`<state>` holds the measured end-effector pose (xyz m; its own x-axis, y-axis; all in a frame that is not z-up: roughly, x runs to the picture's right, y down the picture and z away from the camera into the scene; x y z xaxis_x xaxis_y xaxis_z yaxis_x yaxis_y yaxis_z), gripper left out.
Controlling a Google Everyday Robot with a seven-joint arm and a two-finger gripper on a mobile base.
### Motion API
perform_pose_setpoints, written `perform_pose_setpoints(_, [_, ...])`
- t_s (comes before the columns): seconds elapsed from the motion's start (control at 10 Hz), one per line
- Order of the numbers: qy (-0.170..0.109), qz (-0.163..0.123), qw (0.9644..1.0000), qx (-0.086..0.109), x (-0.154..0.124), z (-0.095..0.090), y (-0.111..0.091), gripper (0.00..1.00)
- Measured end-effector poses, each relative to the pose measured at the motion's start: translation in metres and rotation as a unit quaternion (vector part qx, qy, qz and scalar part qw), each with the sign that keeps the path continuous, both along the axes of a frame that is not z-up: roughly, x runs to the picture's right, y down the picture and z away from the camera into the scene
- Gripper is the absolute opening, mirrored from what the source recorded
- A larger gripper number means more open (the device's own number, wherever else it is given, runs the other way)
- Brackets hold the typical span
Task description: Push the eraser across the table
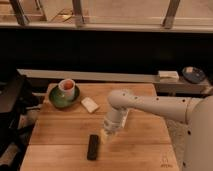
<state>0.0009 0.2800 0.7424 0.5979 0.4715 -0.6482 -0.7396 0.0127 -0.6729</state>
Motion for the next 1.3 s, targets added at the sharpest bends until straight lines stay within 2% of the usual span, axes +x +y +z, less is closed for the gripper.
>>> perform_pose_setpoints(0.3, [-0.020, 0.007, 0.9996, -0.017, -0.013, 0.010, 0.014, 0.00])
perform_pose_setpoints(0.6, [-0.034, 0.007, 0.9991, -0.024, -0.022, 0.020, 0.018, 0.00])
perform_pose_setpoints(1.0, [-0.059, 0.001, 0.9981, -0.016, -0.043, 0.031, 0.009, 0.00])
perform_pose_setpoints(1.3, [-0.097, -0.010, 0.9952, -0.004, -0.071, 0.026, 0.002, 0.00])
